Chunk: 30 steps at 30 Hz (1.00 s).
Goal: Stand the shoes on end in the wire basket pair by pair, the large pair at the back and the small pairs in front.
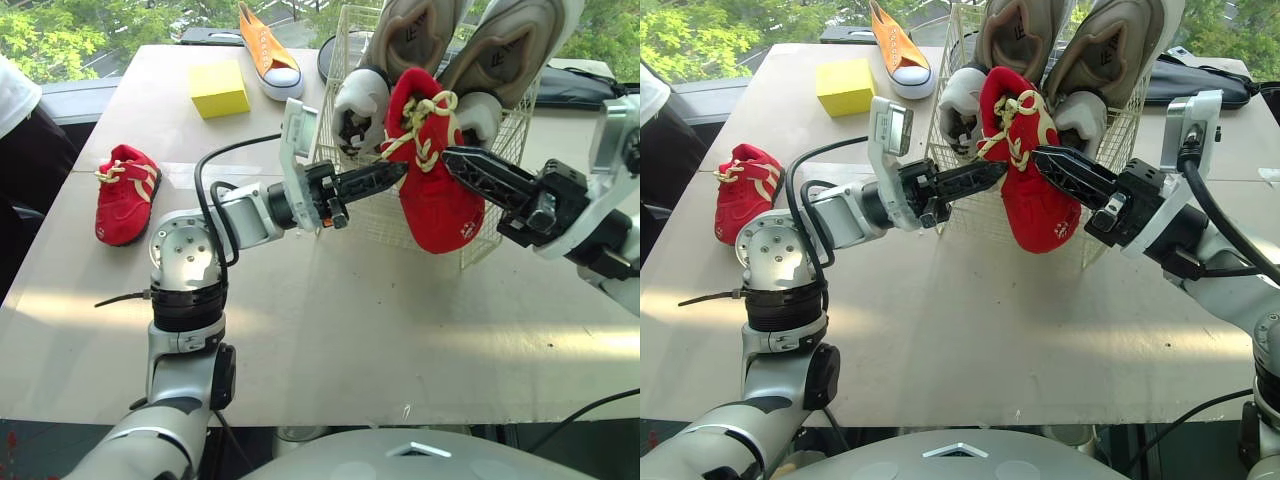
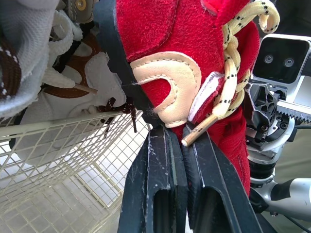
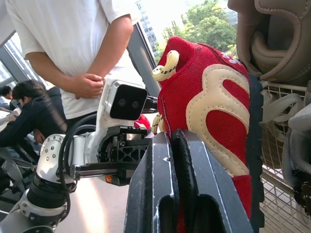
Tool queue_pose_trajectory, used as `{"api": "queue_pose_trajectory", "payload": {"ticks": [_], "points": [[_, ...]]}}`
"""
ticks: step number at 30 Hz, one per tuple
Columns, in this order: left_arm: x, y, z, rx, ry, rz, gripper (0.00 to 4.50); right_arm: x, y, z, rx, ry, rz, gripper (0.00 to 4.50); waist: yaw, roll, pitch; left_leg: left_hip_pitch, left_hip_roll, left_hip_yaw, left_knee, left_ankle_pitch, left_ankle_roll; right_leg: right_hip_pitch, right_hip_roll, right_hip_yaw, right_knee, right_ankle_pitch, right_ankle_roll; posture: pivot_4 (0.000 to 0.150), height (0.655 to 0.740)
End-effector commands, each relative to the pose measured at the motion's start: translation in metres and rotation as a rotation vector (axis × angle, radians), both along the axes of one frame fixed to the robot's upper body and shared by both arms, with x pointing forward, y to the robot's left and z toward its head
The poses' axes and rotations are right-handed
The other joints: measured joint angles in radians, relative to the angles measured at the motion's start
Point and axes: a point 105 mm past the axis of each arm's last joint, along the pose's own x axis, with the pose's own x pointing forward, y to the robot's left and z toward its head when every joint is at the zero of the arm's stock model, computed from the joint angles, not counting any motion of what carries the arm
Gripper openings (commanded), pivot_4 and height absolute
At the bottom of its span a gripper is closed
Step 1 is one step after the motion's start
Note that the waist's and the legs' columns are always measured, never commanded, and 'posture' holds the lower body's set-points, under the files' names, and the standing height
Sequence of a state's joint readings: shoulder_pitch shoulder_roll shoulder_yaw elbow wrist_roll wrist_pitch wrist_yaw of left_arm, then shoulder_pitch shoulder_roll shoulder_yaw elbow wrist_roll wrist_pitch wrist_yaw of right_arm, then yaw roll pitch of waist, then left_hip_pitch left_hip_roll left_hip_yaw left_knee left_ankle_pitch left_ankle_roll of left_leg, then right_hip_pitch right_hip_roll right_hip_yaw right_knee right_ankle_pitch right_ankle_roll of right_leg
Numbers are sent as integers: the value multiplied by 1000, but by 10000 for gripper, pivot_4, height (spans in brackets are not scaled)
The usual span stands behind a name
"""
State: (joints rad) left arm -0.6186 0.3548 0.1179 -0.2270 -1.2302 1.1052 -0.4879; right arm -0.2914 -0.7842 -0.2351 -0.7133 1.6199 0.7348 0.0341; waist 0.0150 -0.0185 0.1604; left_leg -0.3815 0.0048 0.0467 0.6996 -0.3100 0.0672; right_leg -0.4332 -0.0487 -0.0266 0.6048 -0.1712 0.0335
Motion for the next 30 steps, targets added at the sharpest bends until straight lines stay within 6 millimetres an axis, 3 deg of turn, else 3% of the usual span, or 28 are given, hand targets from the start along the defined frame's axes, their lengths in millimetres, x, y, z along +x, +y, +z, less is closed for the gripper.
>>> {"api": "queue_pose_trajectory", "payload": {"ticks": [1, 8, 12, 19, 22, 27, 29, 30], "points": [[-9, 2, 20, -33, -132, -4, 0, -3, 2, -2, -69, -22, 4, 7976, 0, 0, 0, 0, 0, 0, 0, 0, 0, 0, 0, 0, 0, 0, 0, 1500, 7400], [-9, 12, 17, 45, -208, 34, 0, -4, -19, 8, -180, -75, -115, 40539, 1, 0, 0, 0, 0, 0, 0, 0, 0, 0, -1, -1, -1, 0, 0, 1500, 7400], [-11, 12, 15, 72, -245, 22, 0, -2, -21, 8, -227, -80, -145, 40539, 1, 0, 0, 0, 0, 0, 0, 0, 0, 0, -4, 0, -1, 0, 0, 1500, 7400], [-20, 7, 16, 110, -334, -32, 0, 7, 7, -12, -231, 31, -20, 40539, -1, 0, 0, 0, 0, 0, 0, 0, 0, 0, -3, 0, -1, 0, 0, 1500, 7400], [-25, 8, 14, 127, -367, -49, 0, 9, 8, -17, -225, 52, -7, 32762, 2, 0, 0, -1, 0, 0, 0, 0, 0, 0, -3, -1, -1, 0, 0, 1500, 7400], [-28, 11, 13, 153, -397, -53, 0, 5, 4, -14, -215, 21, -7, 9729, 2, 0, 0, -1, 0, 0, 0, 0, 0, 0, -3, -1, -3, 0, 0, 1500, 7400], [-31, 12, 14, 142, -378, -73, 0, 3, 3, -13, -211, 9, -8, 5080, 2, 0, 0, -2, 0, -1, 0, 0, 1, 0, -3, -2, -3, 0, 0, 1500, 7400], [-31, 14, 14, 138, -354, -76, 3849, 3, 1, -13, -207, -8, -29, 4491, 2, 0, 0, -2, 0, -1, 0, 0, 1, 0, -4, -2, -4, 0, 0, 1500, 7400]]}}
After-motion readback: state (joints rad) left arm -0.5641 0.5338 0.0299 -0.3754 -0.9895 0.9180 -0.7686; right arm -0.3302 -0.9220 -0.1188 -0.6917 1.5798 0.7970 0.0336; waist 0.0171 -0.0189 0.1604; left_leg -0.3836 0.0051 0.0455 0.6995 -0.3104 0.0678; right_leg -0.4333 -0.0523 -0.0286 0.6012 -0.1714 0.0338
